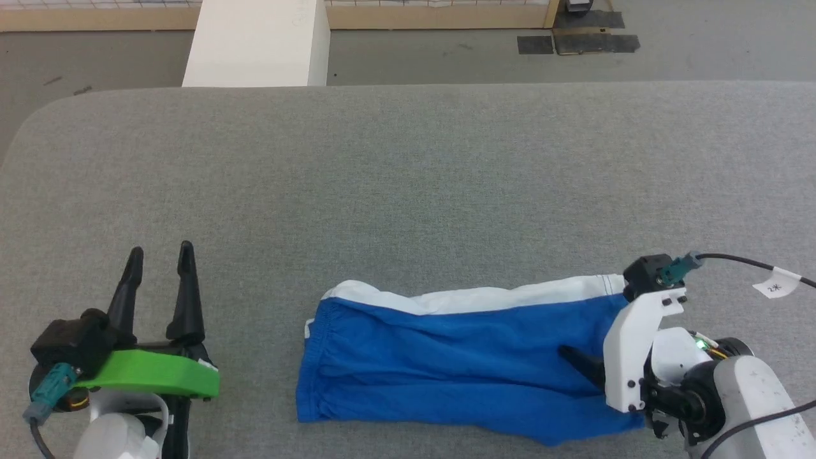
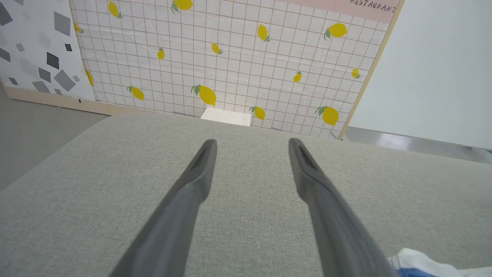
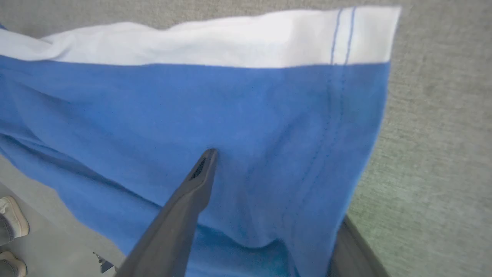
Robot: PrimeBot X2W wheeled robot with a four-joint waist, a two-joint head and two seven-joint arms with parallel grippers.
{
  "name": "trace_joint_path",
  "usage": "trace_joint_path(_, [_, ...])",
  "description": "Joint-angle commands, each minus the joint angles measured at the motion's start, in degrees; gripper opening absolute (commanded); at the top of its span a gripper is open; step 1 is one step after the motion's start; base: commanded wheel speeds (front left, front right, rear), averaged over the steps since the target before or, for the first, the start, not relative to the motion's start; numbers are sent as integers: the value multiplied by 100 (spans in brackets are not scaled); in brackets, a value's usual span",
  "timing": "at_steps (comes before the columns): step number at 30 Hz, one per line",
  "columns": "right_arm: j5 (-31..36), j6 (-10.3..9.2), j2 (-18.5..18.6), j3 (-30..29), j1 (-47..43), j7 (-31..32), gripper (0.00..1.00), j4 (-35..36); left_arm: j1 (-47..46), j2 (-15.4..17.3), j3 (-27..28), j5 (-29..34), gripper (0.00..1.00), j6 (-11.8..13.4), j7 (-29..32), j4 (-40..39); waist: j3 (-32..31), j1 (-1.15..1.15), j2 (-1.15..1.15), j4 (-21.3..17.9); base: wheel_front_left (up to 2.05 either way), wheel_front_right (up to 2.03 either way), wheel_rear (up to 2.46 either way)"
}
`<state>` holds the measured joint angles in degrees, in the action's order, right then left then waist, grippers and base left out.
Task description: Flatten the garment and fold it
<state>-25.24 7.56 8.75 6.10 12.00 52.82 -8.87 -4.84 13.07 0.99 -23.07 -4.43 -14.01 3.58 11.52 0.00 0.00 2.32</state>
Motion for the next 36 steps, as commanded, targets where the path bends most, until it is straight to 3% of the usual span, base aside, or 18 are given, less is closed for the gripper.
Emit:
trace_joint_path(1, [-35,-8,6,96,18,4,100,-172,-101,-12,-9,52,100,-22,-49,29,12,0,0,14,0,0,0])
trace_joint_path(2, [-28,-8,55,127,54,9,9,-263,-104,-32,-19,57,100,-30,-59,63,7,0,0,20,0,0,0])
trace_joint_path(3, [-18,-8,84,108,66,-17,0,-299,-104,-40,-22,65,100,-34,-65,69,2,0,0,19,0,0,0])
trace_joint_path(8, [26,-8,224,-110,71,-112,0,-427,-58,-81,-35,98,100,-33,-79,64,-30,0,0,-8,0,0,0])
trace_joint_path(11, [197,-8,412,-580,63,-154,0,-510,-49,-105,-55,114,100,-21,-83,57,-48,0,0,-45,0,0,0])
trace_joint_path(20, [1284,-8,636,-1741,219,-276,0,-753,-54,-95,-115,110,100,-3,-73,102,-80,0,0,-124,0,0,0])
trace_joint_path(26, [1438,-8,622,-1454,176,124,0,-292,7,-94,-143,95,100,40,-39,120,-195,0,0,-133,0,0,0])
trace_joint_path(36, [637,-8,598,-510,-185,1246,0,1740,86,-124,-219,62,100,103,33,62,-318,0,0,-47,0,0,0])
